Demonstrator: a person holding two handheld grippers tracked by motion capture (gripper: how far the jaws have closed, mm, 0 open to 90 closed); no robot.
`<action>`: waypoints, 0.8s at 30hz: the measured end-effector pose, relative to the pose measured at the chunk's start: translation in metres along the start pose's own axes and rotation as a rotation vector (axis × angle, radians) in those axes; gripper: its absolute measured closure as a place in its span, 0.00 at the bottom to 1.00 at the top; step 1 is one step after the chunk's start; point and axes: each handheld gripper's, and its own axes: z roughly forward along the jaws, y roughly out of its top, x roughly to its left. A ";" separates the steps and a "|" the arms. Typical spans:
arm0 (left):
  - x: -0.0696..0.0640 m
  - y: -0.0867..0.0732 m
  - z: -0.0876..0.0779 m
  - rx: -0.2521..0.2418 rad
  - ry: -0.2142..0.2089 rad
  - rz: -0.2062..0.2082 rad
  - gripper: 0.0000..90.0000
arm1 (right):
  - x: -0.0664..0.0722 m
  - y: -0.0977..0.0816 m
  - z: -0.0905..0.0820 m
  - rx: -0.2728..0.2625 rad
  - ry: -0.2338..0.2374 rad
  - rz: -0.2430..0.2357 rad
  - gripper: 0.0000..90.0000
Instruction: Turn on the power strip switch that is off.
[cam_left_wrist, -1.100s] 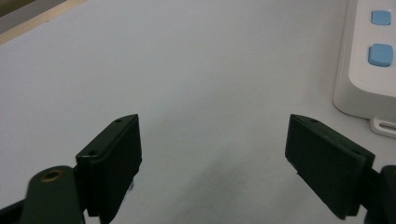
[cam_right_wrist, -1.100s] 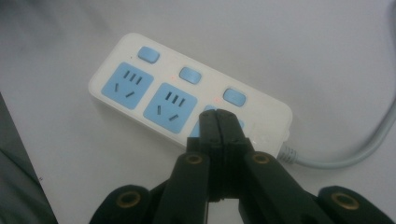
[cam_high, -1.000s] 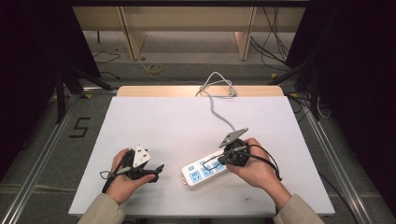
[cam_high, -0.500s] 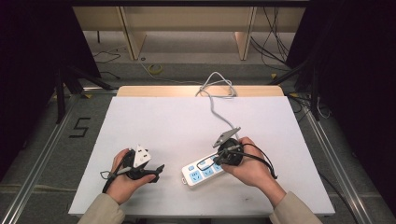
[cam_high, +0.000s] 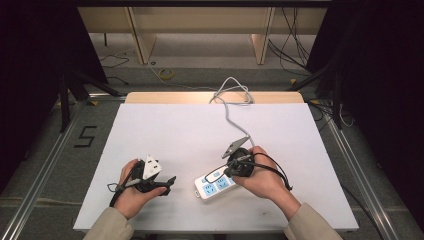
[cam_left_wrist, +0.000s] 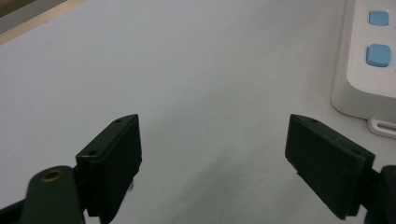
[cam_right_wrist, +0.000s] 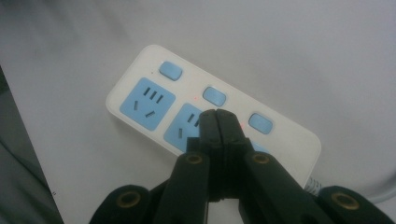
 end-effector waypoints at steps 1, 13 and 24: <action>0.000 0.000 0.000 0.000 0.000 0.000 0.20 | 0.001 0.001 0.000 0.007 0.003 0.005 1.00; 0.000 0.000 0.000 -0.001 0.000 0.001 0.20 | 0.005 0.010 0.008 0.025 0.012 -0.023 1.00; 0.000 0.000 0.000 0.001 -0.001 0.003 0.20 | 0.007 0.015 0.011 0.035 0.014 -0.037 1.00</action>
